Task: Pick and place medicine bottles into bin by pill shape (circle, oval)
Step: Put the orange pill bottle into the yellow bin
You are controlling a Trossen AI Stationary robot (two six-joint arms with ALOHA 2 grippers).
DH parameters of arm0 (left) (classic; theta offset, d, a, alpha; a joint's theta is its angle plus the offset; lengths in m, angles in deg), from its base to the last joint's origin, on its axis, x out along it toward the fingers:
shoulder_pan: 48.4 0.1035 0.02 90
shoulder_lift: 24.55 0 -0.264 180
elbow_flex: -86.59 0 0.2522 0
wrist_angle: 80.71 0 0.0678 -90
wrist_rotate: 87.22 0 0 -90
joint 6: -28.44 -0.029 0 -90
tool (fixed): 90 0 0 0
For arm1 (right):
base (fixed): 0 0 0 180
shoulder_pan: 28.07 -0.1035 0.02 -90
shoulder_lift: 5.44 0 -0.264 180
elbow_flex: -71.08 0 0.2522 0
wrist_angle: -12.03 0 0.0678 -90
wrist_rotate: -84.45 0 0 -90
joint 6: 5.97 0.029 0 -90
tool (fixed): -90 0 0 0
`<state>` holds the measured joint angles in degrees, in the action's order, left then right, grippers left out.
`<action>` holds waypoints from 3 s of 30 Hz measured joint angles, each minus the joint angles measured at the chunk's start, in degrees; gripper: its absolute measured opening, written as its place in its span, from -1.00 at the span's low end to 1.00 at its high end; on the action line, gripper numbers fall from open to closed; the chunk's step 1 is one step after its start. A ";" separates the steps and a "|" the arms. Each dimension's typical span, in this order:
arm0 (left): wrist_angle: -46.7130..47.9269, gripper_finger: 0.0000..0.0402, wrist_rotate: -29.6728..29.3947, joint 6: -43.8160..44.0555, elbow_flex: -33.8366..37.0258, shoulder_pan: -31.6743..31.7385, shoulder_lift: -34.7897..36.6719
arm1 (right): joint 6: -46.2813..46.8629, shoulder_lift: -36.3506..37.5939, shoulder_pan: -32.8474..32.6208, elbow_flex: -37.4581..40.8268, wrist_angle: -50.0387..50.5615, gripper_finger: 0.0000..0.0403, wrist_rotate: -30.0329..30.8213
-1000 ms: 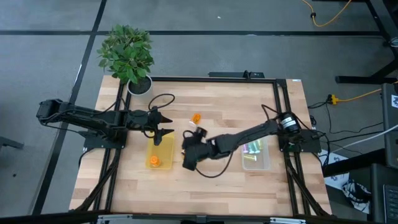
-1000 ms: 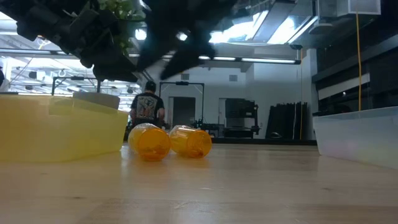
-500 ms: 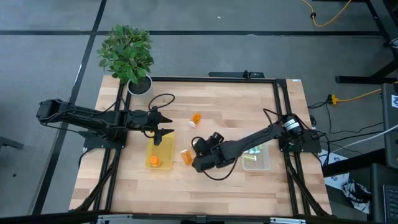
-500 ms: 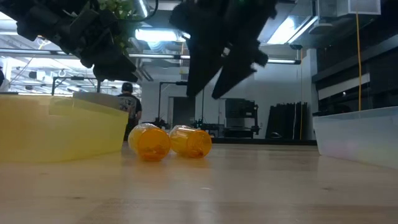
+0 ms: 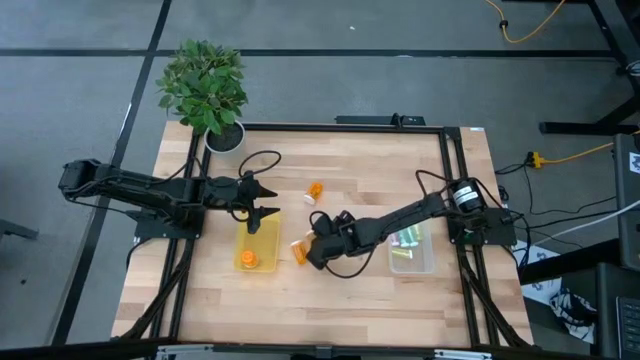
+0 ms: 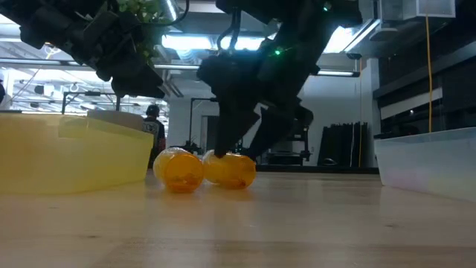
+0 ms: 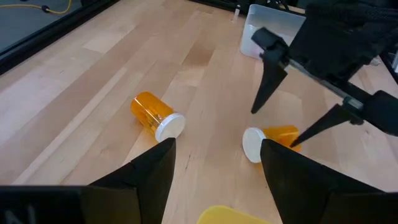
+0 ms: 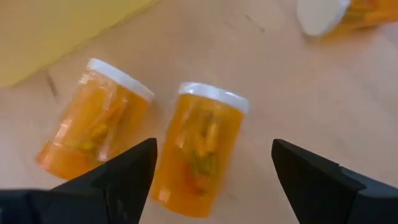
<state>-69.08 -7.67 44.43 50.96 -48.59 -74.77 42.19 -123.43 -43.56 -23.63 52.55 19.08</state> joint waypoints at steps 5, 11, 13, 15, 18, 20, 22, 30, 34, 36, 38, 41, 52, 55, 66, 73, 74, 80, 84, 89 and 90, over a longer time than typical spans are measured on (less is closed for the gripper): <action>0.00 0.14 0.01 0.00 0.00 -0.02 -0.02 | 1.23 -0.04 0.00 3.38 -3.44 0.58 -0.79; 0.00 0.14 0.00 0.04 0.00 -0.01 0.00 | 0.14 0.00 0.00 5.82 -3.59 0.58 0.97; 0.00 0.14 0.01 0.02 0.00 -0.02 0.00 | -0.87 0.02 0.14 6.42 -5.07 0.58 1.87; 0.01 0.14 0.01 0.04 0.00 0.00 -0.01 | -2.02 0.02 0.34 7.01 -5.49 0.58 2.83; 0.00 0.14 0.02 0.04 0.00 0.00 -0.02 | -5.87 0.02 0.48 7.08 -6.92 0.58 3.38; 0.01 0.14 0.01 0.02 0.00 -0.02 0.00 | -8.60 0.01 0.50 7.09 -7.67 0.58 3.39; 0.00 0.14 0.02 0.02 0.00 -0.02 0.00 | -11.19 0.00 0.48 7.10 -9.55 0.58 3.35; 0.02 0.14 0.01 0.02 0.00 -0.01 -0.01 | -13.94 0.00 0.48 7.08 -12.10 0.58 2.15; 0.02 0.14 0.01 0.04 0.00 0.00 0.00 | -13.96 0.00 0.48 7.08 -11.94 0.57 1.13; 0.03 0.14 0.01 0.02 0.00 -0.02 0.00 | -13.96 0.00 0.48 7.08 -11.93 0.52 1.00; 0.02 0.14 0.02 0.04 0.00 0.00 0.00 | -13.90 0.00 0.48 7.08 -11.93 0.44 0.99; 0.02 0.14 0.01 0.04 0.00 -0.01 -0.01 | -13.84 0.00 0.48 7.08 -11.94 0.29 0.86; 0.04 0.14 0.01 0.04 0.00 -0.01 -0.02 | -12.26 0.00 1.09 7.08 -11.95 -0.12 1.11; 0.04 0.14 0.01 0.04 0.00 -0.02 -0.01 | -13.58 0.07 1.07 7.06 -11.91 -0.14 2.49; 0.10 0.14 0.01 0.02 0.00 0.00 -0.01 | -24.43 1.53 -1.02 -0.78 -14.34 -0.15 0.48; -0.06 0.14 -0.02 0.02 0.00 -0.02 -0.02 | -35.23 1.53 -2.34 -2.19 -30.36 -0.15 -9.72; -0.11 0.14 -0.13 0.02 0.00 -0.02 -0.02 | -35.59 1.53 -2.32 -2.21 -31.90 -0.15 -10.28; -0.15 0.14 -1.66 0.00 0.00 -0.02 -0.02 | -36.82 1.34 -0.01 -2.19 -36.55 -0.15 -13.47; -0.14 0.14 -2.55 0.02 0.00 0.00 -0.02 | -36.83 -0.62 1.79 -2.21 -41.54 -0.14 -18.79; -0.11 0.14 -2.54 0.01 0.00 -0.01 -0.02 | -36.40 -2.79 3.05 -2.15 -43.87 -0.14 -19.89; -0.11 0.14 -2.54 0.00 0.00 0.00 -0.02 | -36.32 -2.91 3.23 -2.15 -44.33 -0.14 -19.89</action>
<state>-69.19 -10.21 44.43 50.96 -48.59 -74.79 5.87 -126.34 -40.33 -25.77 8.22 -0.82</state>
